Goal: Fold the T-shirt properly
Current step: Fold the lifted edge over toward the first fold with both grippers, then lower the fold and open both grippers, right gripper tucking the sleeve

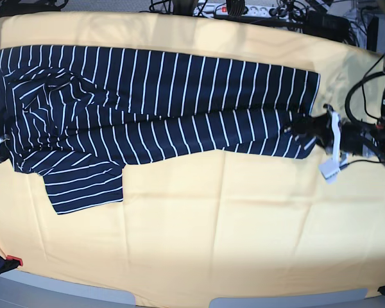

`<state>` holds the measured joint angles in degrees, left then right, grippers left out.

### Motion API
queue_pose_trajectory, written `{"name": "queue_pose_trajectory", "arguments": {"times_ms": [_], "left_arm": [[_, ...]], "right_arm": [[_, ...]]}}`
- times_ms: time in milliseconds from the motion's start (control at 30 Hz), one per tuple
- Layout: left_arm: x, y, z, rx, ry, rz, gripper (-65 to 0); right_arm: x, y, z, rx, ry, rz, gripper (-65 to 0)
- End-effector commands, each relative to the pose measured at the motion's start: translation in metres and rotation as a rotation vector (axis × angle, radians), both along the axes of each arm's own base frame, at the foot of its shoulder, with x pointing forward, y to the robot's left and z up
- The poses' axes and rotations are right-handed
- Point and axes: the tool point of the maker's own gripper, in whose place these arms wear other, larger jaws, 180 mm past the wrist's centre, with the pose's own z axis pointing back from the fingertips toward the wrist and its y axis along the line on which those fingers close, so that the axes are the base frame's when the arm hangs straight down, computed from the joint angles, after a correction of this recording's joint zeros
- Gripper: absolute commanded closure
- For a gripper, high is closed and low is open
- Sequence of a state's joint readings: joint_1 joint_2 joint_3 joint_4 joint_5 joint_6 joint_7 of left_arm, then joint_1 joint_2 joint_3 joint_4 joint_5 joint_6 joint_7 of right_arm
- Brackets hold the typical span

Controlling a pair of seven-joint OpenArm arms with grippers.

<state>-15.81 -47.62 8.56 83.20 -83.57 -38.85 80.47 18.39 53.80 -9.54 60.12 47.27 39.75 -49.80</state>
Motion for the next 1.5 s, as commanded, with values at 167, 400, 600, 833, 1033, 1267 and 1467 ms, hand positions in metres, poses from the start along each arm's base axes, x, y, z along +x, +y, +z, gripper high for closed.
{"name": "queue_pose_trajectory", "arguments": {"times_ms": [167, 400, 600, 833, 1033, 1267, 1467], "left_arm": [[0.0, -0.002, 0.013, -0.014, -0.047, -0.028, 0.0], [-0.001, -0.002, 0.012, -0.014, -0.044, -0.028, -32.7], [0.003, 0.006, -0.001, 0.041, -0.067, 0.009, -35.4], [0.017, 0.024, -0.019, 0.157, -0.121, 0.09, -35.4], [0.022, 0.043, -0.03, 0.271, -0.115, 0.145, -35.4], [0.022, 0.045, -0.031, 0.285, -0.116, 0.148, -35.4], [0.024, 0.044, -0.03, 0.277, -0.123, 0.152, -35.4]], "right_arm": [[0.01, -0.009, 0.023, -0.009, -0.059, -0.004, 0.0], [0.034, 0.007, 0.05, 0.102, -0.167, -0.009, -35.3], [0.06, 0.037, 0.066, 0.205, -0.262, 0.012, -43.7], [0.083, 0.068, 0.023, 0.099, -0.276, 0.013, -43.7], [0.091, 0.074, 0.001, 0.007, -0.274, -0.039, -43.7], [0.094, 0.069, -0.019, 0.015, -0.267, -0.177, -43.7], [0.09, 0.089, -0.044, 0.095, -0.24, -0.141, -43.7]]}}
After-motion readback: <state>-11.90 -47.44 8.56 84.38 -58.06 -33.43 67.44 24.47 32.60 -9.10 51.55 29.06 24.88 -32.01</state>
